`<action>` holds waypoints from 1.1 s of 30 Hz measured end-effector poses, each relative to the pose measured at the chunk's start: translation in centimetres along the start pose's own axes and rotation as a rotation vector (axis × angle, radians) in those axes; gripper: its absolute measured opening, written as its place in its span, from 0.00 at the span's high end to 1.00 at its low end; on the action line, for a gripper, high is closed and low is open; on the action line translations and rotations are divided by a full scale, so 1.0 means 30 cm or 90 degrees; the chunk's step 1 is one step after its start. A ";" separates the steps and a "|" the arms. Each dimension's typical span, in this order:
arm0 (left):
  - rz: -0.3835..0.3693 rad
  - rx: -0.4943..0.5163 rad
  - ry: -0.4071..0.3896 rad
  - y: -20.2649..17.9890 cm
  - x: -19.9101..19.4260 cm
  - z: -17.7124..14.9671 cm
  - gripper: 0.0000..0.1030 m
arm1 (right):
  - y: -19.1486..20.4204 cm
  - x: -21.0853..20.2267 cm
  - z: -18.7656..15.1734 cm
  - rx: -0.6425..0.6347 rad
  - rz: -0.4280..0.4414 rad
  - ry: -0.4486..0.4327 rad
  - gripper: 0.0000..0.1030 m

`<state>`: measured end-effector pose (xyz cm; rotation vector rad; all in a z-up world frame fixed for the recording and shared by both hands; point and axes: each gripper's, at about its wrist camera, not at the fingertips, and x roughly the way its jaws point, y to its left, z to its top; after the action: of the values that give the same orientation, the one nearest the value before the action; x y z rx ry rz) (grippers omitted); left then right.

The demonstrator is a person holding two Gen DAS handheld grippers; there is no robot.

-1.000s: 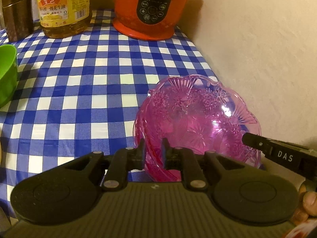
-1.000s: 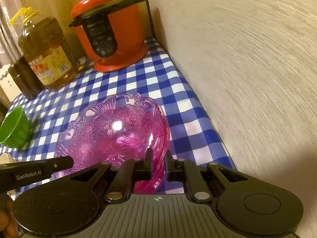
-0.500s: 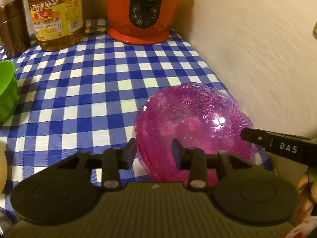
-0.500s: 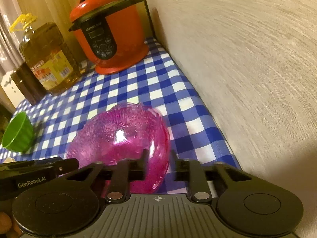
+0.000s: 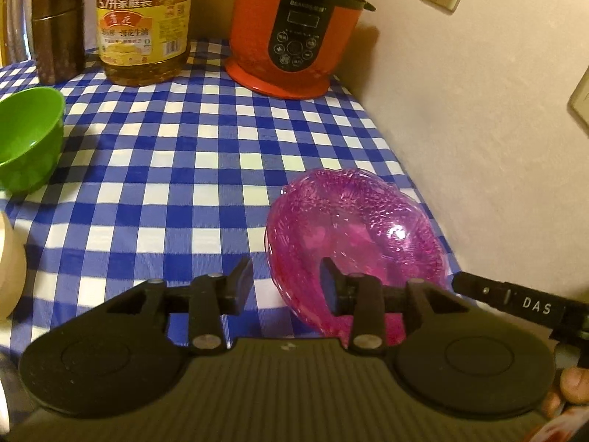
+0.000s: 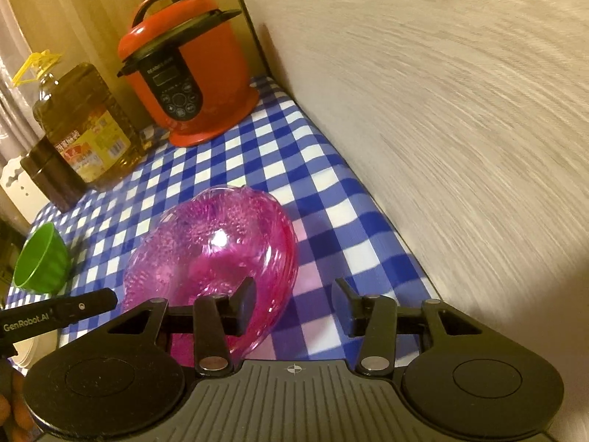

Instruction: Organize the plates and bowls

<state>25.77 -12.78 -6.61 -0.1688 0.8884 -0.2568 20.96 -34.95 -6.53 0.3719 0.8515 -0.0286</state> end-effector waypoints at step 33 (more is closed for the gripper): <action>0.044 -0.051 -0.034 0.156 -0.572 -0.291 0.65 | 0.317 -0.418 -0.274 -0.072 0.075 -0.003 0.55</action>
<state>9.29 -3.65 -0.44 -0.2177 0.8509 -0.1523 8.28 -24.86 0.76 0.3142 0.8217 0.1274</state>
